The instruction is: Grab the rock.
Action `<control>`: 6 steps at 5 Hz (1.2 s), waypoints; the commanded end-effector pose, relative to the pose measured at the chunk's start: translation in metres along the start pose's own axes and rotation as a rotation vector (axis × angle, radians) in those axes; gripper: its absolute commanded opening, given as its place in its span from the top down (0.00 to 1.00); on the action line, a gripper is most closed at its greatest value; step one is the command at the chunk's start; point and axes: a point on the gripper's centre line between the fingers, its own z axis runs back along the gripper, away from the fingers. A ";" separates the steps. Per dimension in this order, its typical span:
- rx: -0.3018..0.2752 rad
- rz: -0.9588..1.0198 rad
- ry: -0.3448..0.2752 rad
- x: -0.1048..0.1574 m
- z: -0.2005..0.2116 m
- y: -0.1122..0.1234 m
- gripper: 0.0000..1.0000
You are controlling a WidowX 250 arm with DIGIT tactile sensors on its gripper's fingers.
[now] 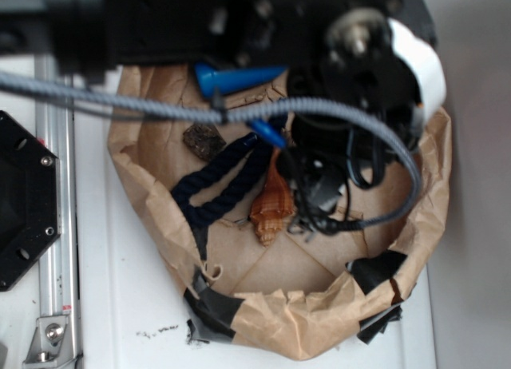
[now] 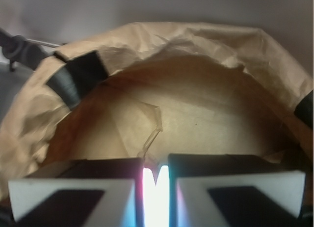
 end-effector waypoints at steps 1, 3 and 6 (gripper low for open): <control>0.115 -0.236 -0.029 -0.048 0.013 0.034 0.00; 0.166 -0.462 0.048 -0.087 -0.022 0.062 0.00; 0.093 -0.544 0.104 -0.092 -0.039 0.071 0.00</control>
